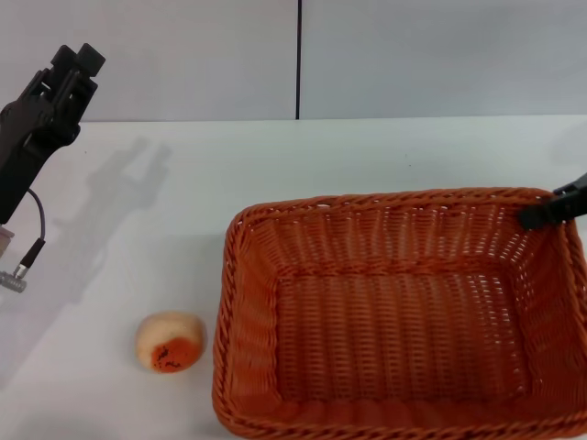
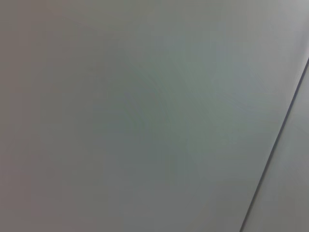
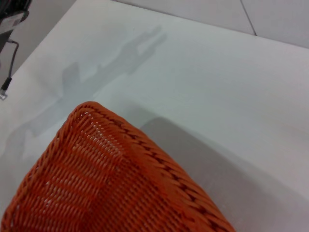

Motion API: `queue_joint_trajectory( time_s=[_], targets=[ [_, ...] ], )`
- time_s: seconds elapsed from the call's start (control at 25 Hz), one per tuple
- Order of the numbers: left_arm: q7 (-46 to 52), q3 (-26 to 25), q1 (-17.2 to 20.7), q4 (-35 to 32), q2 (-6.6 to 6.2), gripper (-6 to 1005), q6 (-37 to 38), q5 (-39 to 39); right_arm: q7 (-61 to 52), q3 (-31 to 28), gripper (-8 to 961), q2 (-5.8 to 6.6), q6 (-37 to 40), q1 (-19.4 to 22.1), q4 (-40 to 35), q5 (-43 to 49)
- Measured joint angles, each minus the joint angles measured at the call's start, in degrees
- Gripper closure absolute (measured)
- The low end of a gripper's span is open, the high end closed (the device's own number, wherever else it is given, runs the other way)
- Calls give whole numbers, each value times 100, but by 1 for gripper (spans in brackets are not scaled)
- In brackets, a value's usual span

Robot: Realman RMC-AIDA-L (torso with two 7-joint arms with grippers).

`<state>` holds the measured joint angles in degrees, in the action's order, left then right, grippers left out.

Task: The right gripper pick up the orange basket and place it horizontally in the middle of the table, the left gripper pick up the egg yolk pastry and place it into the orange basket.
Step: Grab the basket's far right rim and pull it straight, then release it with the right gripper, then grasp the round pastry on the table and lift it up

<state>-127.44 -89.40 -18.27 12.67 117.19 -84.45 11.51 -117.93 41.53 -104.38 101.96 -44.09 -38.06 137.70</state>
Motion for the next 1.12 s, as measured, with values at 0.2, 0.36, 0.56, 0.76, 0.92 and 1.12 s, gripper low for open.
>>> queue_joint_trajectory(
  time_s=[0.2, 0.36, 0.56, 0.76, 0.92, 1.12],
  targets=[
    [-6, 4, -49, -1, 3, 566, 48, 0, -134, -19, 754, -30, -255, -29, 21, 5],
    [-2, 5, -54, -1, 6, 566, 62, 0, -172, -35, 729, -30, -398, -27, 21, 3],
    [10, 1, -52, -1, 6, 566, 62, 0, -182, -43, 599, -42, -456, 9, 3, -30],
    [13, 5, -45, -1, 5, 567, 45, 0, -109, -387, 473, -87, -619, 152, -134, -75],
    [57, 35, -6, 30, -62, 567, 0, 0, 284, -1172, 425, -264, -747, 573, -501, -676],
    [449, 78, 21, 35, -404, 567, -244, 119, 1485, -1938, 425, -571, -752, 1583, -439, -3143]
  ],
)
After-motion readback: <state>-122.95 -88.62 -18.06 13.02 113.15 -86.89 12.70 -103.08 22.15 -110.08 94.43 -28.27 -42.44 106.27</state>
